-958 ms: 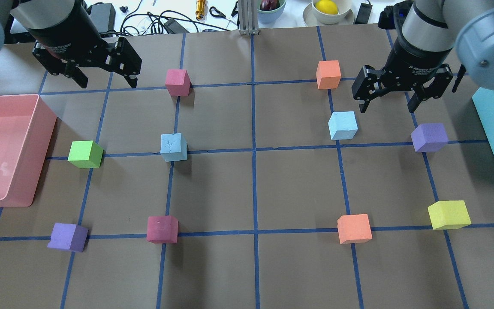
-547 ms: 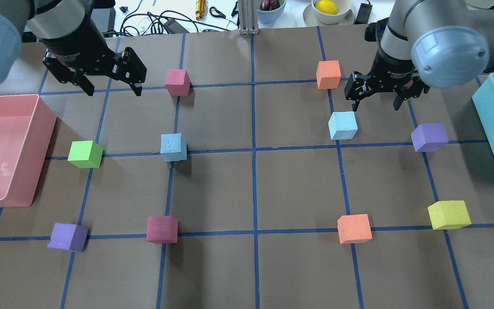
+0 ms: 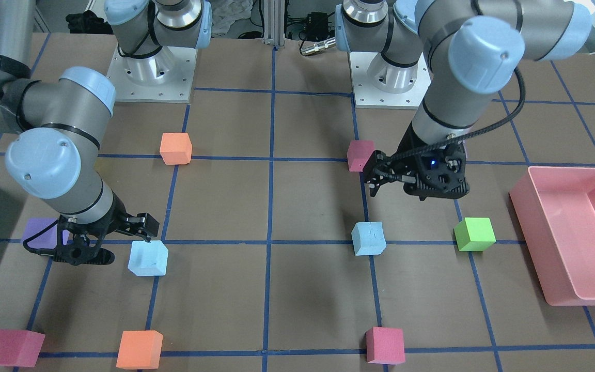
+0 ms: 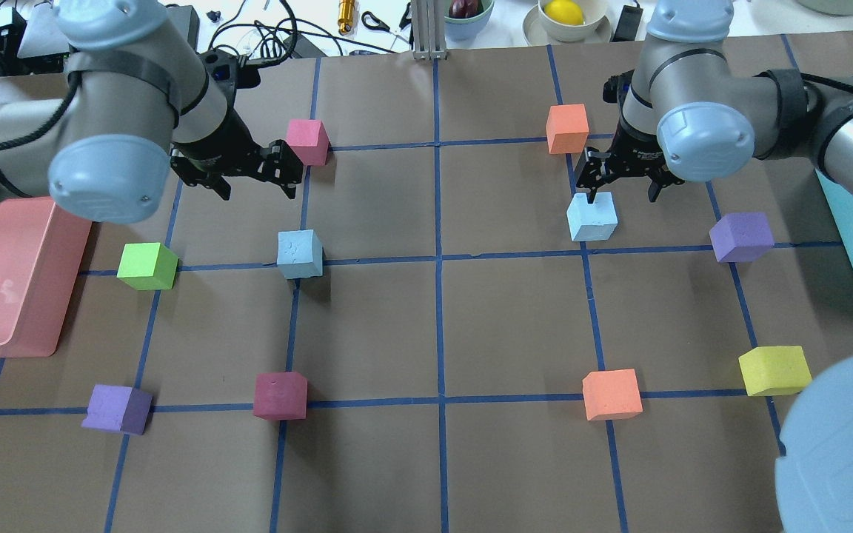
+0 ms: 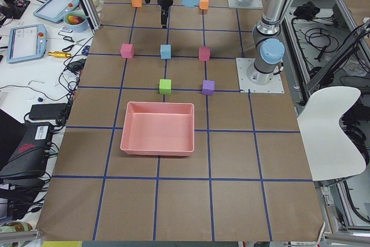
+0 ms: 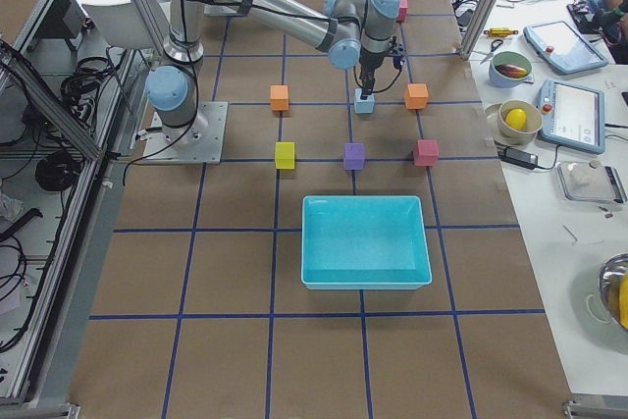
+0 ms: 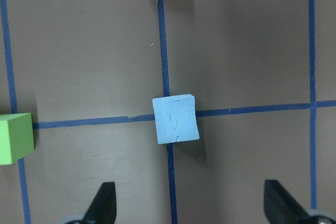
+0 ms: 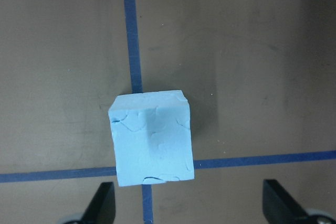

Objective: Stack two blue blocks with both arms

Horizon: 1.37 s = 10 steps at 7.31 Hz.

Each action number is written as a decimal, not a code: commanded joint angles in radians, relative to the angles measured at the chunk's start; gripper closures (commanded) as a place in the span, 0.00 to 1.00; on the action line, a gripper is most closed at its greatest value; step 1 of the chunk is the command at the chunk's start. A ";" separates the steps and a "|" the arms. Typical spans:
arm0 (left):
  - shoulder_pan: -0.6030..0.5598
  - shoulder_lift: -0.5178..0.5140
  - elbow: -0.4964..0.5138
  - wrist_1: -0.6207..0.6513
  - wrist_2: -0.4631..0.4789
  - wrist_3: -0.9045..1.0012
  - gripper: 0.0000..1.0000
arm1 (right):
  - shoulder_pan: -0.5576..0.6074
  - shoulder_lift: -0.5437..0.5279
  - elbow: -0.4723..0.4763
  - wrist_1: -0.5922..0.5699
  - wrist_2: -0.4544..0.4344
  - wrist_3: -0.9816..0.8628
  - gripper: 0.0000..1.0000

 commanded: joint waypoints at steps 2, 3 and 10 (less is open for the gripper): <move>-0.001 -0.123 -0.031 0.080 0.002 -0.008 0.00 | 0.005 0.038 0.002 -0.025 0.058 -0.100 0.00; -0.001 -0.146 -0.033 0.080 0.002 -0.008 0.00 | 0.004 0.058 0.005 -0.025 0.057 -0.104 0.00; -0.009 -0.206 -0.160 0.268 0.000 0.001 0.00 | 0.002 0.093 0.026 -0.101 0.055 -0.085 1.00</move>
